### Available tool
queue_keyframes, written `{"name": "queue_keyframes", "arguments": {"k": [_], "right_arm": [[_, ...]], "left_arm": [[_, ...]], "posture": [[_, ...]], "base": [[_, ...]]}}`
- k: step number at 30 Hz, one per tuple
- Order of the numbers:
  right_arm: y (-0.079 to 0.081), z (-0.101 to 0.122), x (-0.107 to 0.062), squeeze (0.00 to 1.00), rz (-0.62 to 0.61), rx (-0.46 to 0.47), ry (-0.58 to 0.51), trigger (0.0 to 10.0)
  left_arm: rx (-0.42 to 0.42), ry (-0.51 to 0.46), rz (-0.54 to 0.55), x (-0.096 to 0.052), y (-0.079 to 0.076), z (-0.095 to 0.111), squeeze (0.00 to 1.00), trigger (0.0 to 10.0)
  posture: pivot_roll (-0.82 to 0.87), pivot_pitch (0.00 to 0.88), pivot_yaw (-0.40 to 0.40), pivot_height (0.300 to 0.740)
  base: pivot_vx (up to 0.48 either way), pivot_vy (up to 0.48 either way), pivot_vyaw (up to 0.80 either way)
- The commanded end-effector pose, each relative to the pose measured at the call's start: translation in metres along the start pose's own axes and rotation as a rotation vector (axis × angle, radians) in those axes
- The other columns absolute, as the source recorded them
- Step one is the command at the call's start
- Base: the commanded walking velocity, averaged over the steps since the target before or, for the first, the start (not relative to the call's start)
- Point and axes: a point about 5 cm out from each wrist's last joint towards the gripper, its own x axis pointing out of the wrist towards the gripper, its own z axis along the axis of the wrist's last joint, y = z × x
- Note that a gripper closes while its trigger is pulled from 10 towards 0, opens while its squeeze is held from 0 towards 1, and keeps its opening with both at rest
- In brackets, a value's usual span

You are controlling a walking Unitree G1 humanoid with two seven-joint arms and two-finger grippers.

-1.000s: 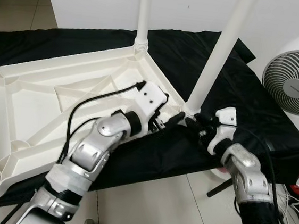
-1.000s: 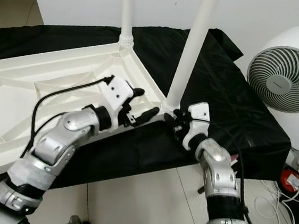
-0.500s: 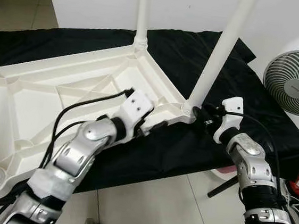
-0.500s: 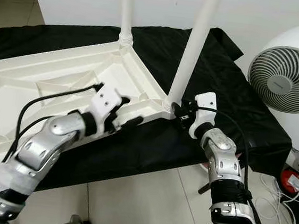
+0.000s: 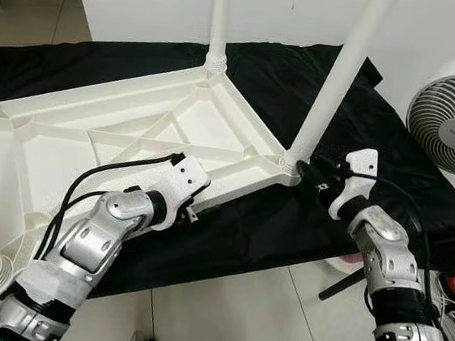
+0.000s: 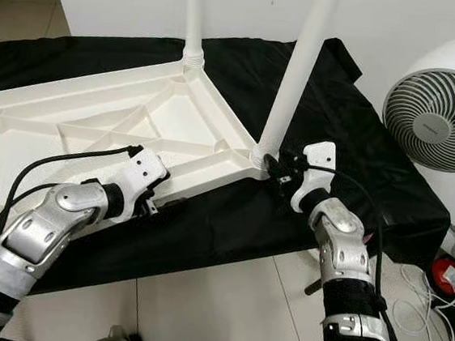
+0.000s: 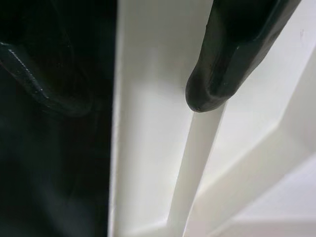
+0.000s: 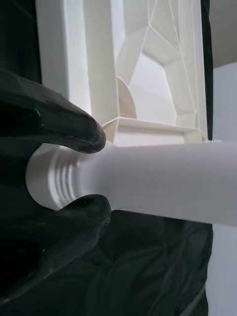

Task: Building children table

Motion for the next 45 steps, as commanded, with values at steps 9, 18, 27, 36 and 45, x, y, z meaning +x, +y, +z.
{"name": "queue_keyframes", "arguments": {"k": [9,18,27,36,45], "right_arm": [[-0.002,-0.001,-0.006,0.00,-0.004,0.001,-0.006,10.0],[-0.002,-0.002,-0.010,0.00,-0.006,0.002,-0.001,10.0],[-0.003,0.000,-0.014,0.00,-0.018,0.006,-0.005,10.0],[-0.003,0.001,-0.017,0.00,-0.041,0.014,-0.010,10.0],[0.001,0.004,-0.015,0.00,-0.046,0.025,-0.028,10.0]], "left_arm": [[-0.026,0.076,0.006,-0.015,0.003,-0.010,0.00,10.0],[-0.068,0.114,0.036,-0.032,0.009,-0.020,0.00,8.6],[-0.148,0.138,0.120,-0.032,0.009,-0.028,0.00,0.0],[-0.202,0.099,0.243,-0.019,0.019,-0.021,0.00,0.0],[-0.203,0.025,0.247,0.017,0.017,0.001,0.00,0.0]], "posture": [[-0.07,0.132,0.034,0.740],[-0.07,0.137,0.033,0.740],[-0.07,0.144,0.028,0.740],[-0.08,0.147,0.028,0.740],[-0.09,0.146,0.031,0.740]], "base": [[0.000,0.000,0.00],[0.000,0.000,0.00],[0.000,0.000,0.00],[0.000,0.000,0.00],[0.000,0.000,0.00]]}}
